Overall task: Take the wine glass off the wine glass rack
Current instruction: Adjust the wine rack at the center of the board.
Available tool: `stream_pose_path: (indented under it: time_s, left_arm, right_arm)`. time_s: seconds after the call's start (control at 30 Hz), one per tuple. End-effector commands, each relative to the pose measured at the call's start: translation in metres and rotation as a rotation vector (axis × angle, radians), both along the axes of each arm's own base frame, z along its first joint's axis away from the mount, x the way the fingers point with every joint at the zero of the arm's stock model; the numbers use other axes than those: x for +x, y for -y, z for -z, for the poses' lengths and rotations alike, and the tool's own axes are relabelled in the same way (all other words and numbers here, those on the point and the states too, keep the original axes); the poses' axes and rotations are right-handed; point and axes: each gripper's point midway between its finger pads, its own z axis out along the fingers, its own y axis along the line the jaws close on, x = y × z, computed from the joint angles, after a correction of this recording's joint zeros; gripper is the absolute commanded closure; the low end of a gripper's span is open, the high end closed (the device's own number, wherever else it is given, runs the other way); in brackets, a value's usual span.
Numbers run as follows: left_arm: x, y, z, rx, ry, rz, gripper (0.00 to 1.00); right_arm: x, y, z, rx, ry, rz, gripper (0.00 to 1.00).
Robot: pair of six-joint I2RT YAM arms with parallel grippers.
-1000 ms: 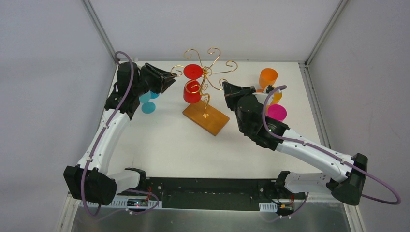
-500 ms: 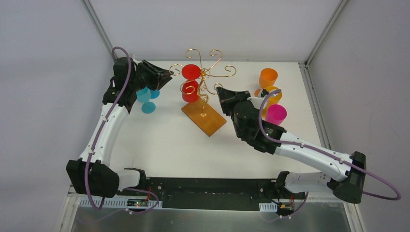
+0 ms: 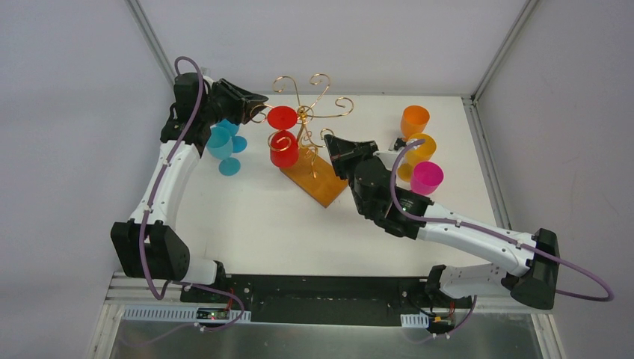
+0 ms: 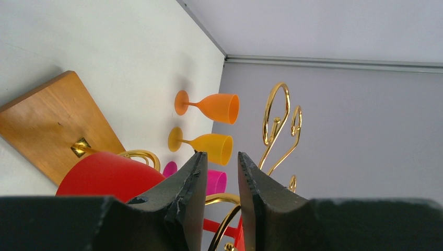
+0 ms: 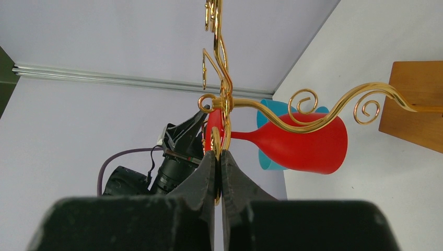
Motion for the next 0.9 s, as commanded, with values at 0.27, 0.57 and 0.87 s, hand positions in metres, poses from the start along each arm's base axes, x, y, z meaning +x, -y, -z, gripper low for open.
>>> stream_pose_path:
  time_s: [0.27,0.57,0.87]
  left_arm:
    - [0.002,-0.009,-0.033,0.001,0.102,0.002,0.71]
    - [0.002,-0.030,-0.041,0.039,0.140,-0.065,0.67]
    - [-0.024,-0.030,-0.050,0.044,0.164,-0.029,0.64]
  right_arm:
    - [-0.001,0.007,-0.016,0.047,0.029,0.032,0.89]
    - [-0.002,0.027,-0.007,0.044,0.026,0.084,0.78]
    - [-0.005,0.035,0.000,0.037,0.023,0.089,0.70]
